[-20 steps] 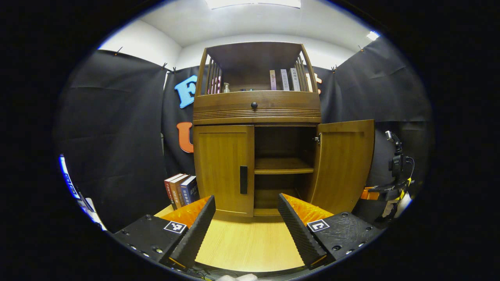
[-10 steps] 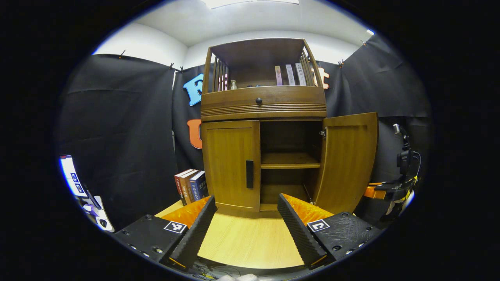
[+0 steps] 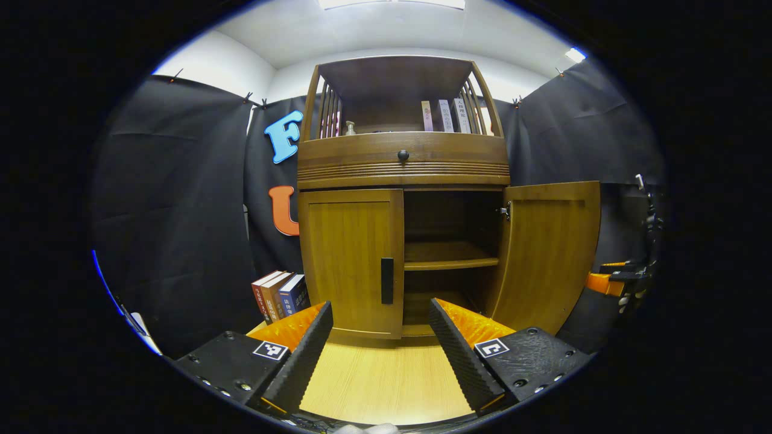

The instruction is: Open the right door of the double-door shoe cabinet with the right hand, and open the left door with the left hand.

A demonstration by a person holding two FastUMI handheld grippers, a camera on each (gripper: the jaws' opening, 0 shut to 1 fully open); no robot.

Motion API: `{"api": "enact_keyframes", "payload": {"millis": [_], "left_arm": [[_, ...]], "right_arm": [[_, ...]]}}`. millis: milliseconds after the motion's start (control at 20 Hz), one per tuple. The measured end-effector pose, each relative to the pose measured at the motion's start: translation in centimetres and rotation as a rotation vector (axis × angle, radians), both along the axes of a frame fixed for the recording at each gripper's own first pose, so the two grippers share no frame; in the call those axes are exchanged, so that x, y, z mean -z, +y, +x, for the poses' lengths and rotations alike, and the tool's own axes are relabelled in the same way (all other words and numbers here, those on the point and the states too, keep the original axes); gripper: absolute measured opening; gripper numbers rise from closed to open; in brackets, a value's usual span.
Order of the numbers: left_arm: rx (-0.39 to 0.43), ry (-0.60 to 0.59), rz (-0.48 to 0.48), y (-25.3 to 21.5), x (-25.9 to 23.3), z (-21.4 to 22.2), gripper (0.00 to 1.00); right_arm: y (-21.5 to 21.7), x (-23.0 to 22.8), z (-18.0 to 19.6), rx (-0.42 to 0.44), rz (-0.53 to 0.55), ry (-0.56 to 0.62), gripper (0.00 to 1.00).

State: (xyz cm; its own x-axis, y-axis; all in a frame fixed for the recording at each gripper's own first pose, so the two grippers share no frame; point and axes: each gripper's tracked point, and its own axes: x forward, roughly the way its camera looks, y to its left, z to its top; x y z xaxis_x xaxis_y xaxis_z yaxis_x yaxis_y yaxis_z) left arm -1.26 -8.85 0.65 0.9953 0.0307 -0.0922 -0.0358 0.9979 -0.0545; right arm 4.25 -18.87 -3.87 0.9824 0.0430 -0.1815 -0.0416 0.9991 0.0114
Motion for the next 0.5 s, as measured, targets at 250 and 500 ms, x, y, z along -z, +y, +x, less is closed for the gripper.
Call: {"api": "enact_keyframes", "payload": {"millis": [250,500], "left_arm": [[0.074,-0.008,0.007,2.8,0.7,2.3,0.96],[0.111,-0.012,-0.009,5.4,1.2,3.5,0.96]], "right_arm": [[3.4,-3.0,-3.3,0.093,-0.007,-0.063,0.94],[10.8,-3.7,-4.6,0.088,-0.020,-0.100,1.00]]}}
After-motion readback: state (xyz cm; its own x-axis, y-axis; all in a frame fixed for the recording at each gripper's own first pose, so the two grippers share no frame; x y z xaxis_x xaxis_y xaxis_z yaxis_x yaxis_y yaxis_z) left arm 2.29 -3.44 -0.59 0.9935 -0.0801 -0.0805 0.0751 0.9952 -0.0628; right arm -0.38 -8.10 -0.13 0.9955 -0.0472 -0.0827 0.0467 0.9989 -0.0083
